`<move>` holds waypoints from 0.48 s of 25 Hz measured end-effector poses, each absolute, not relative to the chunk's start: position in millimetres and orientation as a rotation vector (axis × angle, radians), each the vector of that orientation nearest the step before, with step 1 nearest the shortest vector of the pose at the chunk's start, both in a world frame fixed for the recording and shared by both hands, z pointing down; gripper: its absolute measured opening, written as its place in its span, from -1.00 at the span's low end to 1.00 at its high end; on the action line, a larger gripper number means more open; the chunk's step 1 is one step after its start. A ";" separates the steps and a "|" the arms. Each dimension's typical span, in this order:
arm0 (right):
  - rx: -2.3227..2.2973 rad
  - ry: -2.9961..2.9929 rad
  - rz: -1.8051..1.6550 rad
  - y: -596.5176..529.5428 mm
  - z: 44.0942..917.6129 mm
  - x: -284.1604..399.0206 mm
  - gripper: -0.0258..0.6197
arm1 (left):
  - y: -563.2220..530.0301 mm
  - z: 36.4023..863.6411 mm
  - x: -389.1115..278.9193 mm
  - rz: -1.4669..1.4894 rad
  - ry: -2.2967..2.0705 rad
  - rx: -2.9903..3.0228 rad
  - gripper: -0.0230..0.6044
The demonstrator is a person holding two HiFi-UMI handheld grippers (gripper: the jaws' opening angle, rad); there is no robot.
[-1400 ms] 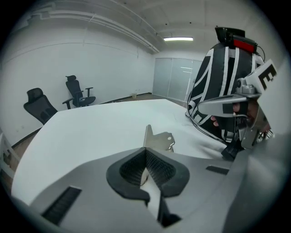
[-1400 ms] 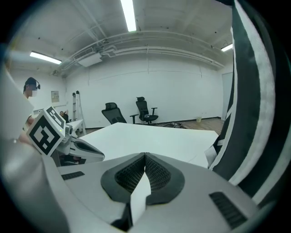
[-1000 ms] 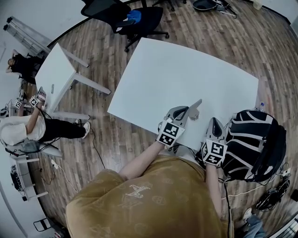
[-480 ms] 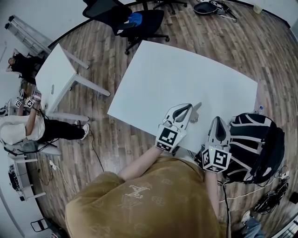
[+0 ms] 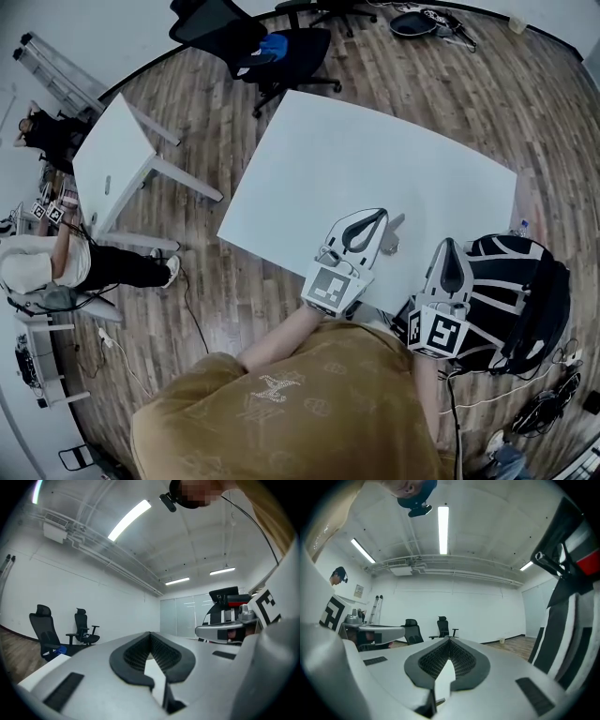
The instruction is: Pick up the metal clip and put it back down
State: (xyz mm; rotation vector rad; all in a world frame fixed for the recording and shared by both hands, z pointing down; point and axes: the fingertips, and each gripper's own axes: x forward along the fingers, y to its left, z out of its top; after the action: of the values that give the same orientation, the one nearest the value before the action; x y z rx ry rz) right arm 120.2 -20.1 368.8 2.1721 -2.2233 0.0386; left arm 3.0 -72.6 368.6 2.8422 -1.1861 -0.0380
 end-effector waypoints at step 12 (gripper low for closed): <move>2.190 -2.180 0.046 -15.9 365.2 128.4 -0.90 | -74.5 371.1 2.0 -0.001 -1.196 2.845 -0.91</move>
State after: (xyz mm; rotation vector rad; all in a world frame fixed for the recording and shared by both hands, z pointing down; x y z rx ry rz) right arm 128.4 -15.9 365.2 2.1899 -2.1797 0.0462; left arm 2.0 -74.5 371.1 2.8447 -1.1964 -0.0010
